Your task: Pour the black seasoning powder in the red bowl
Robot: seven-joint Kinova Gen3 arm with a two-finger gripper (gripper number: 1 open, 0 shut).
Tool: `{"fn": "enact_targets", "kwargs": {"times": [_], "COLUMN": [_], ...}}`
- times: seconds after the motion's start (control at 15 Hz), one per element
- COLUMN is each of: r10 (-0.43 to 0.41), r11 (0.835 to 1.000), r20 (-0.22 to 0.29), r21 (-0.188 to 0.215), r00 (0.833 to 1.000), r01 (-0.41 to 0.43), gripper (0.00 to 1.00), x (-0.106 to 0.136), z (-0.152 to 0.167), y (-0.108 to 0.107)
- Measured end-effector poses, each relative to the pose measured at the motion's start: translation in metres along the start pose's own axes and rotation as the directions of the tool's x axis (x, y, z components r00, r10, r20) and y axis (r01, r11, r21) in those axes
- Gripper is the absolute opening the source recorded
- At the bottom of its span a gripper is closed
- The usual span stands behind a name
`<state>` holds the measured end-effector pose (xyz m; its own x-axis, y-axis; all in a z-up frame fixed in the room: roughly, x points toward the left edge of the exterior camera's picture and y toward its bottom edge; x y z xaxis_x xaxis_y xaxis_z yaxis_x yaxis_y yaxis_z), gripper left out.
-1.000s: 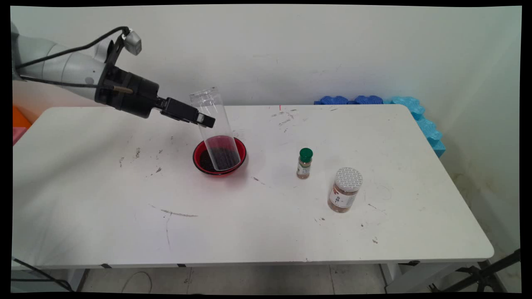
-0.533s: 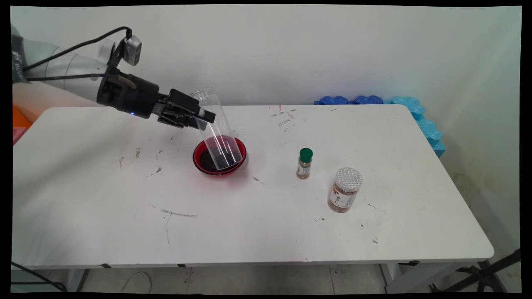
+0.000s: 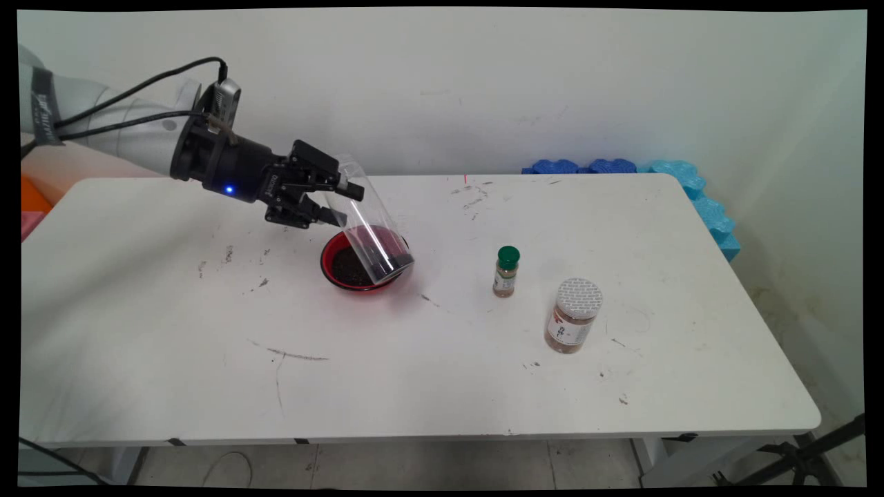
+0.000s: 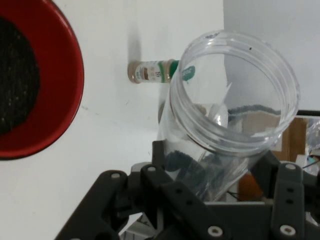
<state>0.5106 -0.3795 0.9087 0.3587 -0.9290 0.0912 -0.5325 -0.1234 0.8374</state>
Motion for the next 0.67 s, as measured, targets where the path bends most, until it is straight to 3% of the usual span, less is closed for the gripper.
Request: {"fn": "enact_targets", "kwargs": {"times": [0.33, 0.53, 0.67], "r10": [-0.036, -0.147, -0.25], "r11": [0.999, 0.989, 0.968], "r20": [-0.002, -0.013, -0.013], "r21": [0.025, 0.003, -0.013], "r00": [0.999, 0.989, 0.968], "r01": [0.036, 0.147, 0.25], "gripper": [0.0, 0.0, 0.0], "x": [0.002, 0.0039, 0.0043], "z": [0.0025, 0.0034, 0.0042], "y": [-0.0059, -0.007, -0.0073]}}
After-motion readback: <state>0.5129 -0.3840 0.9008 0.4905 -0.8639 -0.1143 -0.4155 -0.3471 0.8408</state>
